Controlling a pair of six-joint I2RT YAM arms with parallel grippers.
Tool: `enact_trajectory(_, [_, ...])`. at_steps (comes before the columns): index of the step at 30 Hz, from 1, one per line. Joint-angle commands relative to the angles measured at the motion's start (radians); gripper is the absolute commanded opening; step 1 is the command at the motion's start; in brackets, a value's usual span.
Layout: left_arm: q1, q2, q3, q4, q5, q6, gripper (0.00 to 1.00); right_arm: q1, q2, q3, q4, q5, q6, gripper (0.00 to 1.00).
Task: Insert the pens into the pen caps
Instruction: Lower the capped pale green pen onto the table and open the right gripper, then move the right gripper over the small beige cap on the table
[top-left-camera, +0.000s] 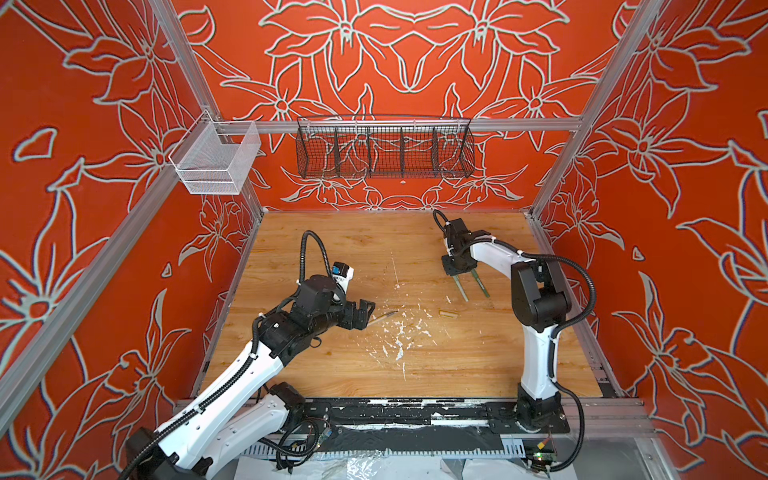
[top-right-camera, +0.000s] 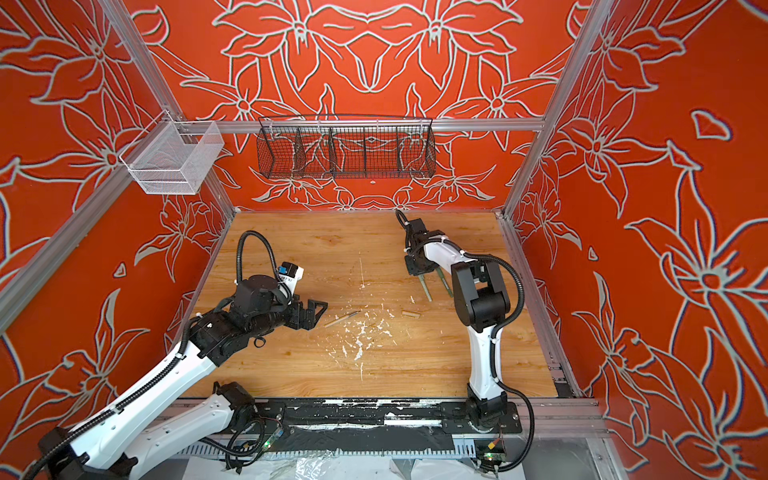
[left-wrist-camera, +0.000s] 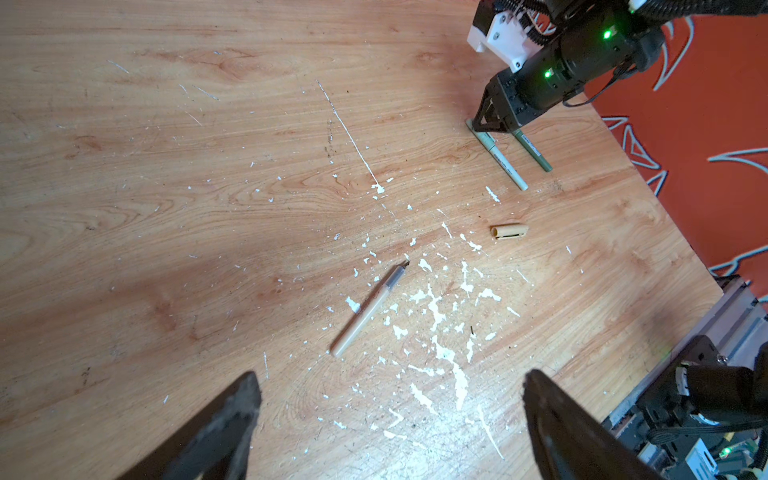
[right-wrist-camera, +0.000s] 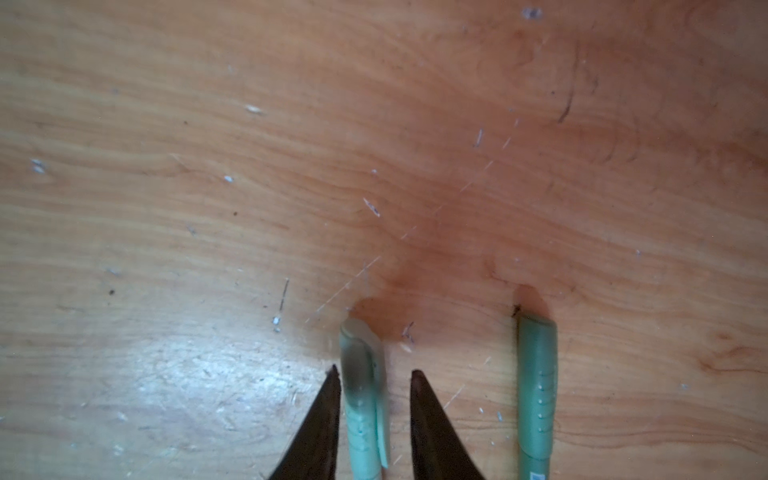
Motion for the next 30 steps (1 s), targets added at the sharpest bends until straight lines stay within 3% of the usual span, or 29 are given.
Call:
enact_trajectory(1, [-0.002, 0.002, 0.025, -0.014, -0.013, 0.002, 0.97, -0.010, -0.009, 0.044, -0.033, -0.018, -0.011, 0.32])
enact_trajectory(12, [-0.002, 0.011, 0.024, 0.033, -0.021, 0.007, 0.97, 0.003, -0.329, -0.127, 0.005, -0.196, 0.081, 0.36])
enact_trajectory(21, [-0.003, 0.080, 0.058, 0.093, -0.004, 0.020, 0.97, 0.094, -0.569, -0.480, 0.143, -0.258, 0.251, 0.41])
enact_trajectory(25, [-0.002, 0.149, 0.084, 0.107, 0.028, 0.000, 0.97, 0.128, -0.556, -0.561, 0.217, -0.269, 0.306, 0.43])
enact_trajectory(30, [-0.002, 0.201, 0.099, 0.129, 0.058, 0.015, 0.97, 0.141, -0.443, -0.520, 0.228, -0.321, 0.293, 0.44])
